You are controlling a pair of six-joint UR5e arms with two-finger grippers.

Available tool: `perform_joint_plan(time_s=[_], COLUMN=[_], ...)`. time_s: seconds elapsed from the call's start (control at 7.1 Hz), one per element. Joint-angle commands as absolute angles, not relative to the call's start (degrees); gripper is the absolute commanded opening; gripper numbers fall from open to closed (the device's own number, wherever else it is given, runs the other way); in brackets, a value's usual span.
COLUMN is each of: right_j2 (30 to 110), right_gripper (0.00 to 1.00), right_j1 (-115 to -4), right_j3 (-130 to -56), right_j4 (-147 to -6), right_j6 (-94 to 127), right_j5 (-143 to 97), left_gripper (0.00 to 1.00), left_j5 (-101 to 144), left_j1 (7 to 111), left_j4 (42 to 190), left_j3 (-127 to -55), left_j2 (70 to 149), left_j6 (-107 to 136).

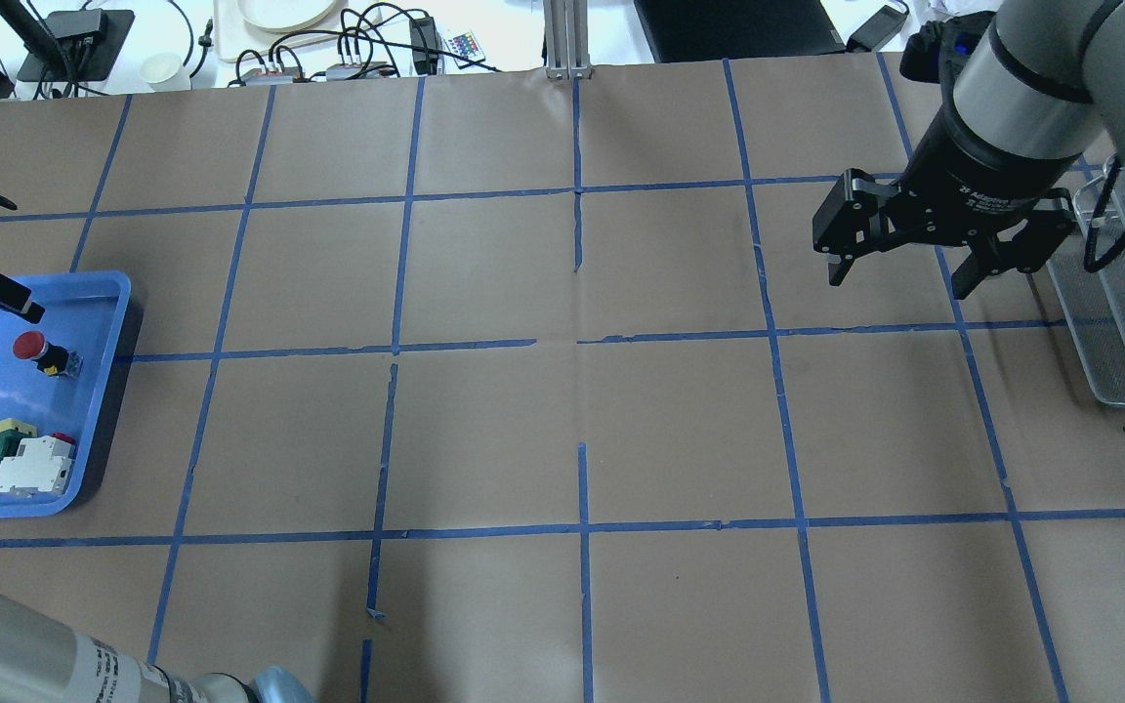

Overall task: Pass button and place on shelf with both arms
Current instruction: 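Close the left gripper on the red button while the right arm swings inward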

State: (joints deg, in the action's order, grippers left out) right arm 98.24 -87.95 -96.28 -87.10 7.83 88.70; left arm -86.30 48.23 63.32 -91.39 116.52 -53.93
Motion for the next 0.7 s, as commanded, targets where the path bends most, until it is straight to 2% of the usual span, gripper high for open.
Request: perform_joint_plan(time_s=[0.0, 0.28, 0.56], right_j2=[100.45, 100.20, 100.20], right_gripper=[1.00, 1.00, 1.00], right_j1=[-87.98, -87.89, -87.98], right_j3=[-96.76, -97.73, -97.39], right_j4=[-86.05, -83.14, -83.67], right_j6=[8.61, 11.58, 29.50], right_j5=[88.85, 87.89, 80.82], left_gripper=[0.99, 0.98, 0.98], left_j5=[-86.74, -87.10, -87.80], left_j1=[47.99, 47.90, 47.90], left_j4=[59.17, 58.80, 58.71], left_j3=[-94.56, -96.49, -97.47], left_j2=[116.98, 116.98, 116.37], left_j6=[-52.12, -51.25, -50.45])
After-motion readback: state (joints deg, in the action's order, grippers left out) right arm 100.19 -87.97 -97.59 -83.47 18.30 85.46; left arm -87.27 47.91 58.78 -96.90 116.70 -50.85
